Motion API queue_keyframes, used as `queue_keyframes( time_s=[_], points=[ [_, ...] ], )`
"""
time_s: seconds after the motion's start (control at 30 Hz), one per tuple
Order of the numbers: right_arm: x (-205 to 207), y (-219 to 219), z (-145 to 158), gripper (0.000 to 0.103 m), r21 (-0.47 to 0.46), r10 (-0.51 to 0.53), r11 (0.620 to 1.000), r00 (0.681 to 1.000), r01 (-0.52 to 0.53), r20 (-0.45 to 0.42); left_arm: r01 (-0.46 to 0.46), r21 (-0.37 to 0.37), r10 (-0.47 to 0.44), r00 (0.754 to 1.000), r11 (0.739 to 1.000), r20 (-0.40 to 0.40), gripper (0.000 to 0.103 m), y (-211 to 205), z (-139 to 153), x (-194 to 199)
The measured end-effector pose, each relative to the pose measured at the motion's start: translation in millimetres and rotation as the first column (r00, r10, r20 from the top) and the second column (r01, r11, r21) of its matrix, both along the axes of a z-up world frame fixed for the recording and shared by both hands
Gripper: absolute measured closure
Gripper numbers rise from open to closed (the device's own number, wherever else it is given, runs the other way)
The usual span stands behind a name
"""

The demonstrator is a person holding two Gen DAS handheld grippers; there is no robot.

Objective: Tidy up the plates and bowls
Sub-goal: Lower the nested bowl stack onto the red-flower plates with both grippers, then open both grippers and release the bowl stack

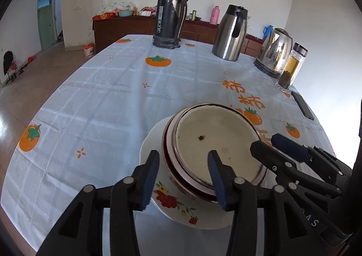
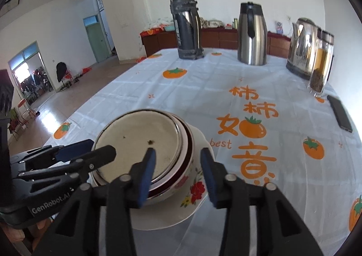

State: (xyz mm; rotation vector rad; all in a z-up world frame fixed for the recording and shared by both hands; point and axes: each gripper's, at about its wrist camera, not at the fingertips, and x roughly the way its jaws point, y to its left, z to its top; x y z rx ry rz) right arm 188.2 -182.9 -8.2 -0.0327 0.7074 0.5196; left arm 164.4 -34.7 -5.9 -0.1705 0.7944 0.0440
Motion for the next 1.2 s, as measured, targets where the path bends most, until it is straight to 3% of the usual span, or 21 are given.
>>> queue_keyframes(
  time_s=[0.33, 0.47, 0.57, 0.73, 0.83, 1.2],
  points=[
    [-34.1, -17.5, 21.4, 0.036, -0.011, -0.059, 0.998, 0.991, 0.06, 0.12, 0.008, 0.027, -0.011, 0.995, 1.0, 0.097, 0.045, -5.5, 18.8, -27.5],
    [-58.9, -28.8, 35.4, 0.027, 0.017, -0.105, 0.994, 0.967, 0.104, 0.233, 0.012, 0.059, -0.021, 0.987, 0.998, 0.16, 0.043, -11.0, 29.1, -40.4],
    [-76.5, -34.9, 45.1, 0.019, 0.032, -0.144, 0.989, 0.935, 0.142, 0.323, 0.013, 0.088, -0.031, 0.977, 0.996, 0.212, 0.034, -15.1, 36.9, -50.2],
    [-89.2, -40.2, 55.3, 0.016, 0.059, -0.163, 0.987, 0.914, 0.152, 0.371, 0.026, 0.087, -0.051, 0.956, 0.996, 0.29, 0.033, -15.3, 48.1, -64.3],
    [-91.4, -41.0, 58.0, 0.015, 0.063, -0.164, 0.986, 0.911, 0.151, 0.379, 0.022, 0.076, -0.046, 0.945, 0.997, 0.324, 0.027, -12.5, 53.8, -69.7],
    [-103.1, -42.3, 62.3, 0.012, 0.074, -0.171, 0.985, 0.897, 0.154, 0.407, 0.021, 0.062, -0.042, 0.936, 0.998, 0.349, 0.026, -11.6, 55.2, -75.7]
  ],
)
